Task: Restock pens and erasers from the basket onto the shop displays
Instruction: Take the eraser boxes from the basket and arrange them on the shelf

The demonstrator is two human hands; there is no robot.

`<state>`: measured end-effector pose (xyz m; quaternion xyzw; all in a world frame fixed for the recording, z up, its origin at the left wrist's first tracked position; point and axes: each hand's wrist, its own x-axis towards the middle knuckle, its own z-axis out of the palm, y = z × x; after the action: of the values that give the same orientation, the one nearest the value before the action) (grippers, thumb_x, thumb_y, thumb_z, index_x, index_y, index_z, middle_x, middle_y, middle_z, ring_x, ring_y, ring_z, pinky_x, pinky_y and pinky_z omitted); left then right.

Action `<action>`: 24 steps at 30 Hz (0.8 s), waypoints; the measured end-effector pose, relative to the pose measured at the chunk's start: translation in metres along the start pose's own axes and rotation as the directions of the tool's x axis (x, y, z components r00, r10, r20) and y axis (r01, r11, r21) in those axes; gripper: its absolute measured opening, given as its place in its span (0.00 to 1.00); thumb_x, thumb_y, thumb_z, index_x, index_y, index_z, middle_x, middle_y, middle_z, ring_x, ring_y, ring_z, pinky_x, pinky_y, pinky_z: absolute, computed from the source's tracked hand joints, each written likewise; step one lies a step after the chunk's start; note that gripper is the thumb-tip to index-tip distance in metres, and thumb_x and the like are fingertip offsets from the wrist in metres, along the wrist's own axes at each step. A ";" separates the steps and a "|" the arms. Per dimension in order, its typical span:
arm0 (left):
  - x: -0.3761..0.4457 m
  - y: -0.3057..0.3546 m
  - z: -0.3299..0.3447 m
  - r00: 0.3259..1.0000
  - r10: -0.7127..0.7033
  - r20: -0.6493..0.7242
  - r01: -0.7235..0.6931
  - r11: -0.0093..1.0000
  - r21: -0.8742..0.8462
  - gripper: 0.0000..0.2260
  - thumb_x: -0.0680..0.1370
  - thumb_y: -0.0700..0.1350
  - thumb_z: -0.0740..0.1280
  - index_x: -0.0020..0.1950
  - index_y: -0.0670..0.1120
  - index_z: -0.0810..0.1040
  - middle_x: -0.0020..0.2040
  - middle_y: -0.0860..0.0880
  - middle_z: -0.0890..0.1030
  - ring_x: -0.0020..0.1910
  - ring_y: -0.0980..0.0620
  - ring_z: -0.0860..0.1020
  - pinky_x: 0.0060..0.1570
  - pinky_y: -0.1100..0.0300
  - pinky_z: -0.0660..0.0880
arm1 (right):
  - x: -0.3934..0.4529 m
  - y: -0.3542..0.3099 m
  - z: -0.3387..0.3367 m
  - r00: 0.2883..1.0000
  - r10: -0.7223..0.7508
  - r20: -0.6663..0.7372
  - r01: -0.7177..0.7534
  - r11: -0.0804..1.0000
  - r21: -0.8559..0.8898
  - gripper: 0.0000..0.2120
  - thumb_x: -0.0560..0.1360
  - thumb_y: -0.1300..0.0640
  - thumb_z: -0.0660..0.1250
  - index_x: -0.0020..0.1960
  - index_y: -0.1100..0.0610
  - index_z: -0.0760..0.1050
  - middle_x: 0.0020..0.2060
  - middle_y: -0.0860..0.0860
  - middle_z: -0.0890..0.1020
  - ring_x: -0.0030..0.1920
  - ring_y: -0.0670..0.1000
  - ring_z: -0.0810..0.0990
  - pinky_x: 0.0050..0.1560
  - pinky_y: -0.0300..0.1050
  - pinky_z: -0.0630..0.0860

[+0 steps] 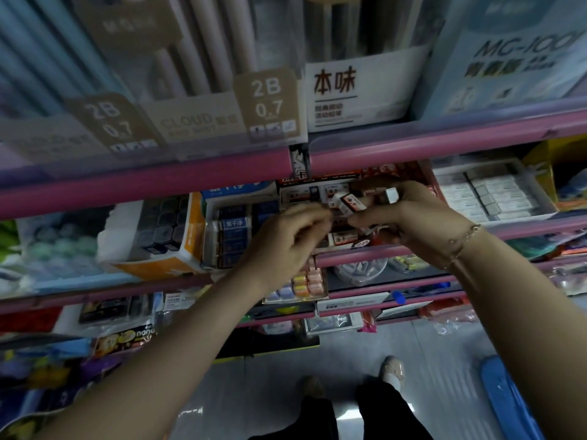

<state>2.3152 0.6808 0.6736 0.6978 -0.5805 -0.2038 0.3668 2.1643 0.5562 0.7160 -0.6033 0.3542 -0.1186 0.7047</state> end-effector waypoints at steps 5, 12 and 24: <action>0.013 0.018 -0.006 0.970 -0.243 0.010 0.228 0.894 -0.385 0.07 0.78 0.46 0.66 0.56 0.55 0.78 0.50 0.55 0.82 0.50 0.61 0.80 0.51 0.68 0.76 | -0.003 -0.004 0.001 1.000 -0.021 0.023 0.022 0.998 -0.051 0.13 0.65 0.72 0.73 0.48 0.62 0.80 0.27 0.48 0.81 0.21 0.40 0.75 0.21 0.28 0.66; 0.019 0.019 -0.005 0.823 -0.550 0.140 0.512 0.611 -0.604 0.04 0.74 0.37 0.70 0.46 0.46 0.80 0.43 0.47 0.84 0.39 0.55 0.83 0.35 0.68 0.77 | 0.010 -0.002 0.011 0.976 -0.217 0.005 0.153 0.672 -0.724 0.10 0.67 0.58 0.75 0.48 0.51 0.81 0.38 0.46 0.81 0.38 0.45 0.78 0.42 0.35 0.72; 0.004 -0.005 -0.003 0.999 -0.045 0.017 0.030 0.871 0.490 0.11 0.76 0.50 0.69 0.57 0.52 0.81 0.65 0.52 0.77 0.65 0.52 0.73 0.60 0.57 0.62 | 0.024 -0.009 0.017 0.956 -0.222 0.192 0.187 -0.043 -0.981 0.19 0.73 0.49 0.65 0.63 0.46 0.68 0.54 0.51 0.80 0.55 0.56 0.78 0.50 0.47 0.74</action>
<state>2.3211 0.6783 0.6725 0.7762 -0.6045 -0.0669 0.1660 2.1951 0.5530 0.7157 -0.9663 0.2482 0.0566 0.0389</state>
